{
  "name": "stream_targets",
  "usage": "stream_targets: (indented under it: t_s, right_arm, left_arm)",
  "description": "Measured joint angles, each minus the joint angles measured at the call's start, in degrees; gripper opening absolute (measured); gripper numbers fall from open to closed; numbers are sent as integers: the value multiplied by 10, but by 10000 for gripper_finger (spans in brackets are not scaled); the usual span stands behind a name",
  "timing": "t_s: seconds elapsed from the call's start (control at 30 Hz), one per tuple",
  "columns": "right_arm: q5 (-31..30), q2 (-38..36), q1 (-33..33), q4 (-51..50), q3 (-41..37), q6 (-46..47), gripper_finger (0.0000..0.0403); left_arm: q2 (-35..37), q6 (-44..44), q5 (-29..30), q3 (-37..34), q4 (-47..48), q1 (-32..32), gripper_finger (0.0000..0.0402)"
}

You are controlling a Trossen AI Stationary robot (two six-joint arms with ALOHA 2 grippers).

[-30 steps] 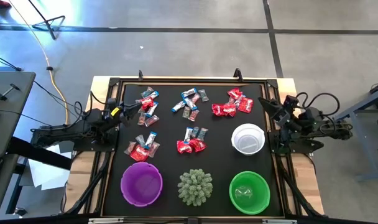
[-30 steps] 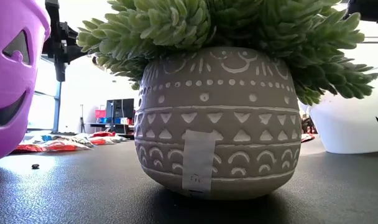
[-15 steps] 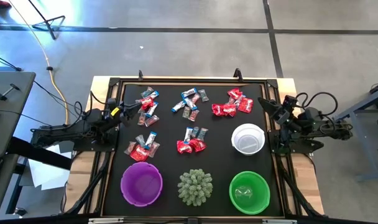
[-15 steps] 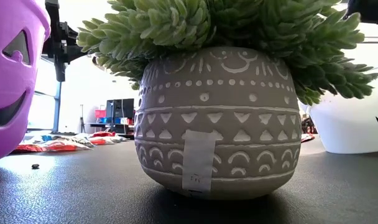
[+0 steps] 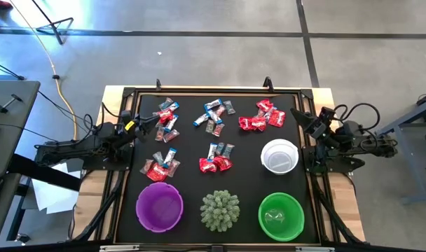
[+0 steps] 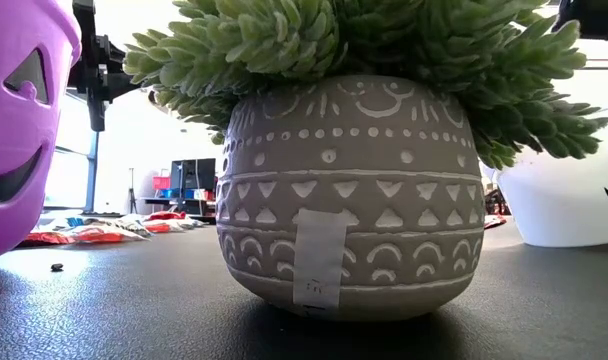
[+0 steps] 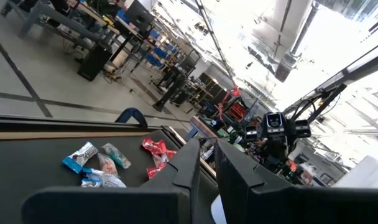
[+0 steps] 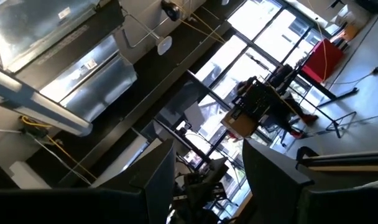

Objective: Sort candy
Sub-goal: Put the transparent candy wrapper into the purple bucket

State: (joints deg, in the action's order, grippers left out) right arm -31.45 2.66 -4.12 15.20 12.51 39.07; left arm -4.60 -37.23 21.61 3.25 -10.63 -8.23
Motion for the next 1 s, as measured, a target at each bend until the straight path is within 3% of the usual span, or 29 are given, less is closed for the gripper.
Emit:
stream_targets:
  t_s: [0.37,0.7,1.0]
  right_arm:
    - [10,0,0,0,0,102,183]
    - [45,19,0,-7,30,78,183]
    - [0,106,0,-208,169,34,183]
  left_arm:
    - [0,0,1,0,-2,0,35]
    - [-2,91,1,44,-51,0,35]
    - [-85,156,7,156,27,0,35]
